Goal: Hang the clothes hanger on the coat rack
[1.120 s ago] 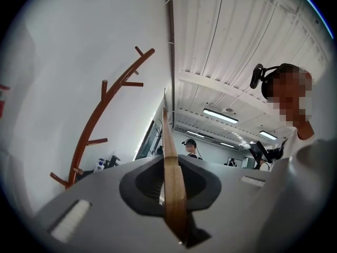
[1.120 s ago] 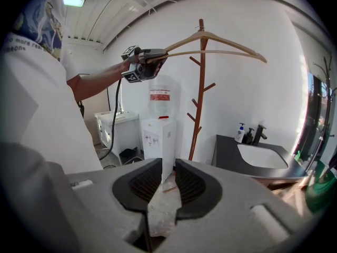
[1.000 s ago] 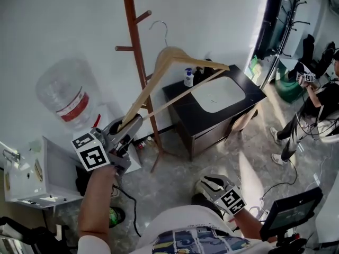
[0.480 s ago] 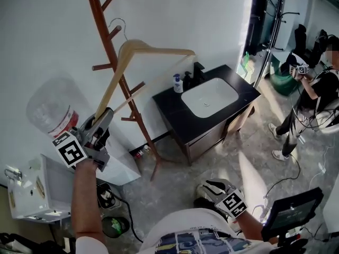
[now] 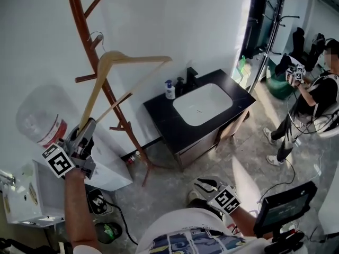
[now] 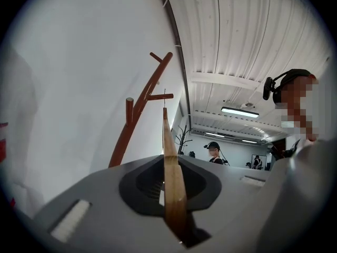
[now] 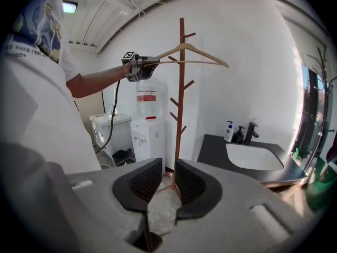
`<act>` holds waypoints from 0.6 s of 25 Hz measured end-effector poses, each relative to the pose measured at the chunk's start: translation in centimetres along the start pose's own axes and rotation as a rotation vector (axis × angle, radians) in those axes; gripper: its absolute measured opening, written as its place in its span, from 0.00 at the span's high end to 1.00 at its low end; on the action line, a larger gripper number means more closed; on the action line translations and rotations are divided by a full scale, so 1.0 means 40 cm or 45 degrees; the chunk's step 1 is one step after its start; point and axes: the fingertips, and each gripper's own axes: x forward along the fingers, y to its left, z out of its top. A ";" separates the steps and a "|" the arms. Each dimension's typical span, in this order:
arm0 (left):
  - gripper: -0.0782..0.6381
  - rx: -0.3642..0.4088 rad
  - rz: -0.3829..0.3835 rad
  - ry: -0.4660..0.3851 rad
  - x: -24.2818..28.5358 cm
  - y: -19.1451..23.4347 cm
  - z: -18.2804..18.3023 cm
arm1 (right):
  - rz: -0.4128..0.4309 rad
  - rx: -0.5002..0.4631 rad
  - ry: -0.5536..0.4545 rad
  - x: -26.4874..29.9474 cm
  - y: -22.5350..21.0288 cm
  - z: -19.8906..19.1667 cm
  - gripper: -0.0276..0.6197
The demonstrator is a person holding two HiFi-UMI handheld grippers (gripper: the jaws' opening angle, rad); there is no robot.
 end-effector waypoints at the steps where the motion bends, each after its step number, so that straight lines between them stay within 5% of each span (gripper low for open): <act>1: 0.84 0.004 0.022 -0.002 -0.009 0.010 0.000 | 0.025 -0.010 -0.003 0.017 -0.008 0.011 0.83; 15: 0.84 0.097 0.188 -0.038 -0.030 0.095 -0.052 | 0.158 -0.043 0.007 0.081 -0.090 0.044 0.83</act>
